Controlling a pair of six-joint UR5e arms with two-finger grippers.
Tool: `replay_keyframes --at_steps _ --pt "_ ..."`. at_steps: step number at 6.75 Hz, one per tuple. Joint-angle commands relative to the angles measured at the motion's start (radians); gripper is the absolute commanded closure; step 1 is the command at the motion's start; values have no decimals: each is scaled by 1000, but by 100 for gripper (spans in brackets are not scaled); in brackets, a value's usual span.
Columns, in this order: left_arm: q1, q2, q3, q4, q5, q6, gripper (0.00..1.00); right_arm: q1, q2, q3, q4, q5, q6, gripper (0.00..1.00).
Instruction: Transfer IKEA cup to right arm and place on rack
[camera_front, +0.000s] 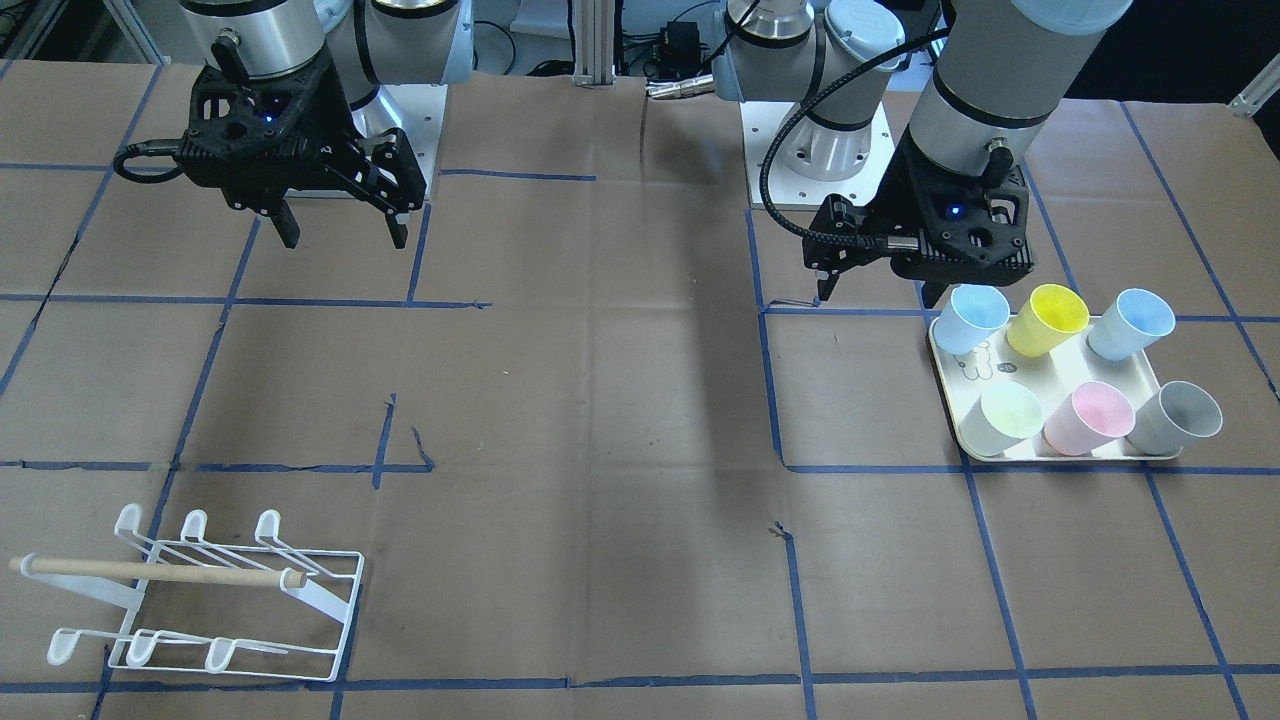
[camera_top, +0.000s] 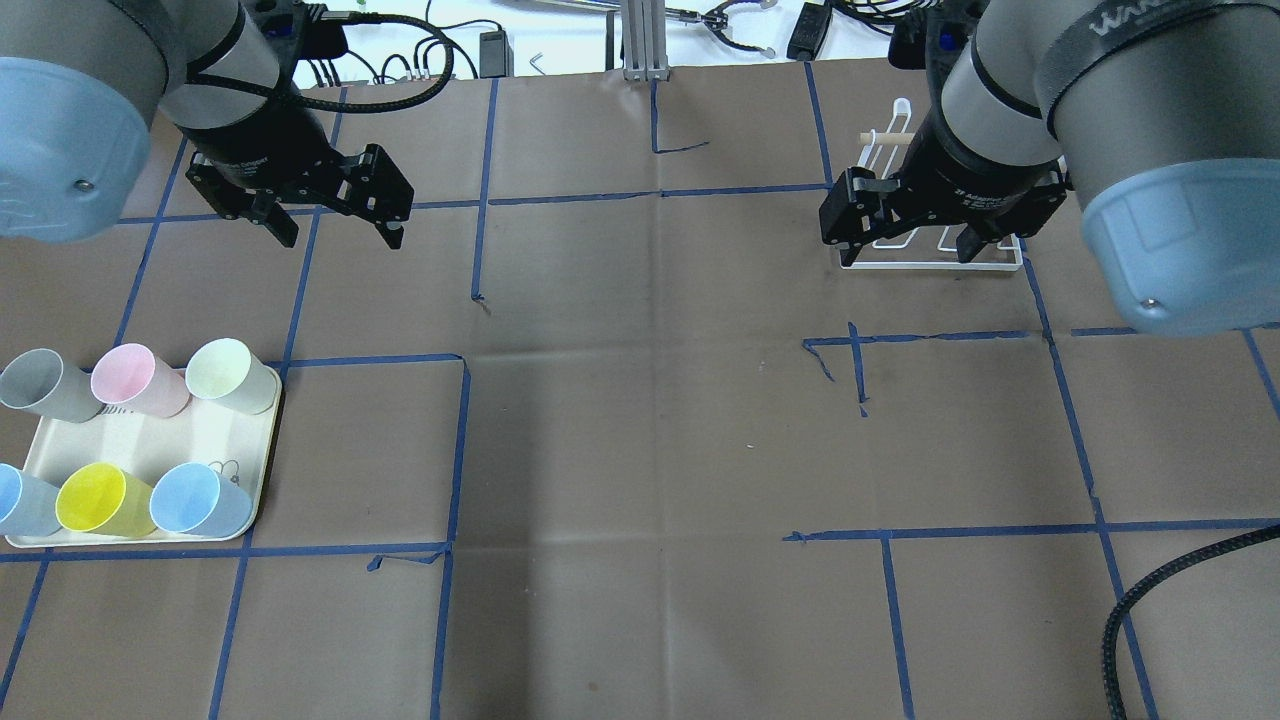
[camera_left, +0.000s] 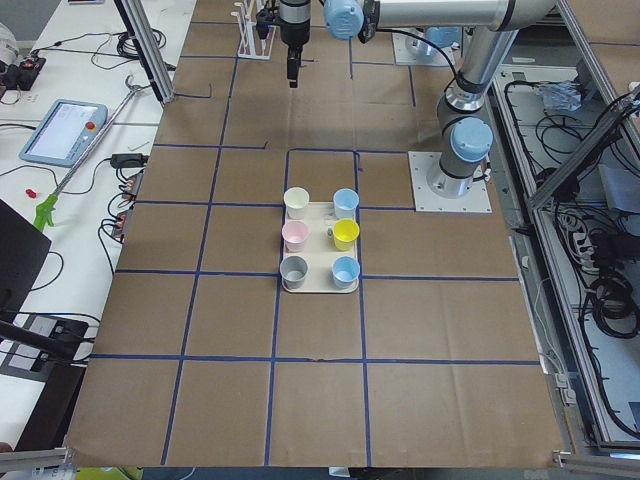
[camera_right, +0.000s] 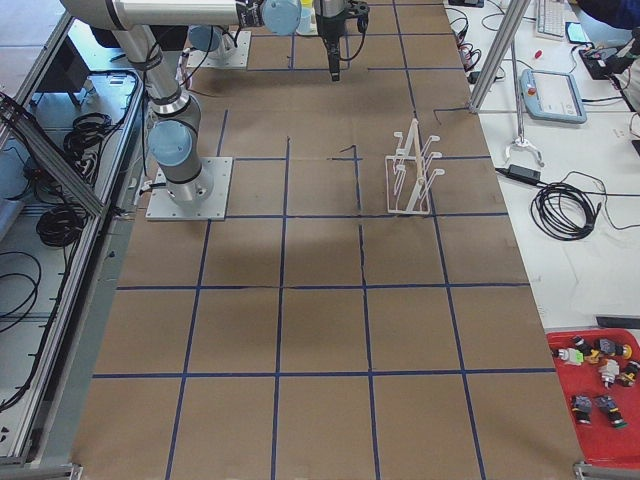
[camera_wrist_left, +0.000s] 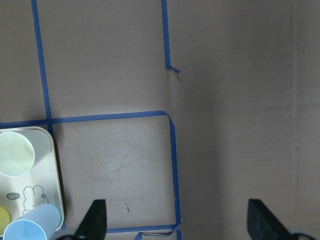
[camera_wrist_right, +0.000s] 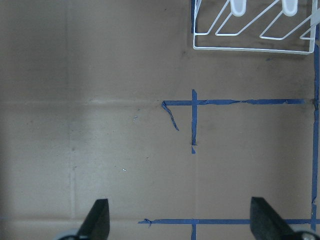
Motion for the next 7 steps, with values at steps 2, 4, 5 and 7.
replay_keyframes --at_steps 2,4,5,7 --pt "0 2 -2 0 0 2 0 0 1 0 -1 0 0 0" --pt "0 3 -4 0 -2 5 0 0 1 0 -1 0 0 0" --pt "0 10 -4 2 -3 5 0 0 -1 0 -1 0 0 0" --pt "-2 22 -22 0 -6 5 0 0 1 0 -1 0 0 0"
